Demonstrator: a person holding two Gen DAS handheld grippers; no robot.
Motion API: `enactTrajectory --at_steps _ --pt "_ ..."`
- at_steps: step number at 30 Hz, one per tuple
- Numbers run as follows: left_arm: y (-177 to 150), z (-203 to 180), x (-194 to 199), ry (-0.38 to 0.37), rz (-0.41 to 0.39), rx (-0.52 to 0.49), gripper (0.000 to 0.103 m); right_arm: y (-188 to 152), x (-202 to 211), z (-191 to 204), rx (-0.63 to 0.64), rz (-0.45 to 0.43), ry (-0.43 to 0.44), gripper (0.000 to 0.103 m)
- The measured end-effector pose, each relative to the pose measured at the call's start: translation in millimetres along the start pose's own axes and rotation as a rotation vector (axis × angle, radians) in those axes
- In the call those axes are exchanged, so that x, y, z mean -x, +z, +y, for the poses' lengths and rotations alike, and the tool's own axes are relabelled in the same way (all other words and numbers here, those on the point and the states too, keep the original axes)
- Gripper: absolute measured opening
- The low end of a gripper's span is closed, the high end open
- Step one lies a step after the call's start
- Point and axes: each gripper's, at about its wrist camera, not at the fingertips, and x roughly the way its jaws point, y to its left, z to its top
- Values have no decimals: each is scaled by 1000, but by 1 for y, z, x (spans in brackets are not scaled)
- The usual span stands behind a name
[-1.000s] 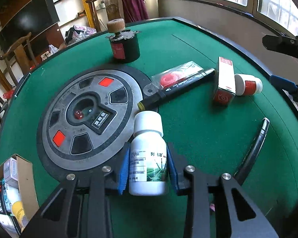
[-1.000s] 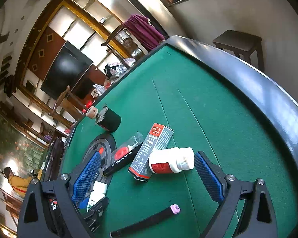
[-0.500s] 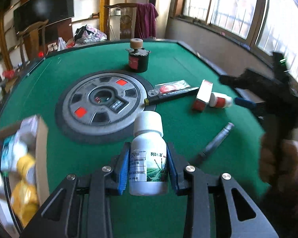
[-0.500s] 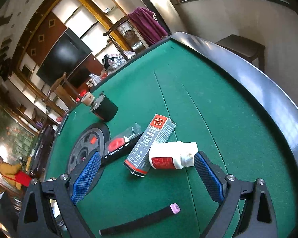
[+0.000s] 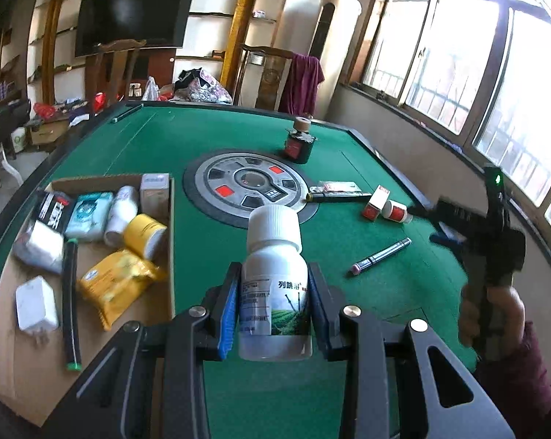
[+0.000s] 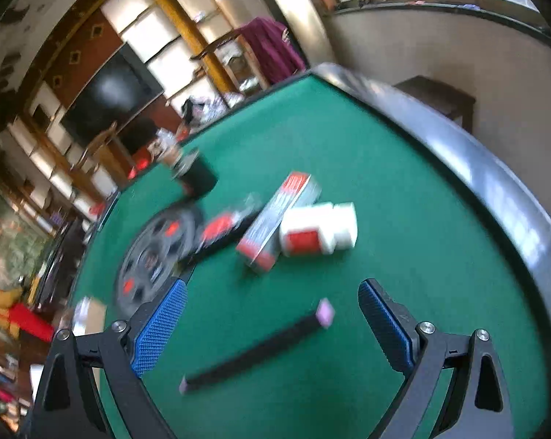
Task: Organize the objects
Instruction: 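Hold the pill bottle in the left gripper while the right grasps the black pink-capped marker, then carry the pill bottle and marker into the box and release both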
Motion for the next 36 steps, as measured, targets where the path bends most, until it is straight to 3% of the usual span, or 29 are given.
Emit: enactTrajectory --at_steps 5,10,13,15,18,21,24,29,36 --pt "-10 10 13 -26 -21 29 33 -25 -24 30 108 184 -80 98" --pt "-16 18 28 -6 -60 21 33 -24 -60 48 168 256 -230 91" --pt "-19 25 34 -3 -68 25 33 -18 -77 64 232 263 -304 76" --pt "-20 30 35 -9 -67 33 33 -19 -84 76 296 247 -364 53" --pt "-23 36 34 -14 -62 44 33 -23 -84 86 327 239 -338 25" --pt "-27 42 33 -21 -57 56 33 -30 -79 88 340 233 -322 16" --pt "-30 49 32 -30 -52 72 33 -37 -71 83 316 223 -249 16" --pt "-33 54 39 -30 -61 62 33 -48 -53 73 232 218 -48 16" --pt "-32 85 60 -16 -61 147 33 -67 -18 106 271 183 141 16"
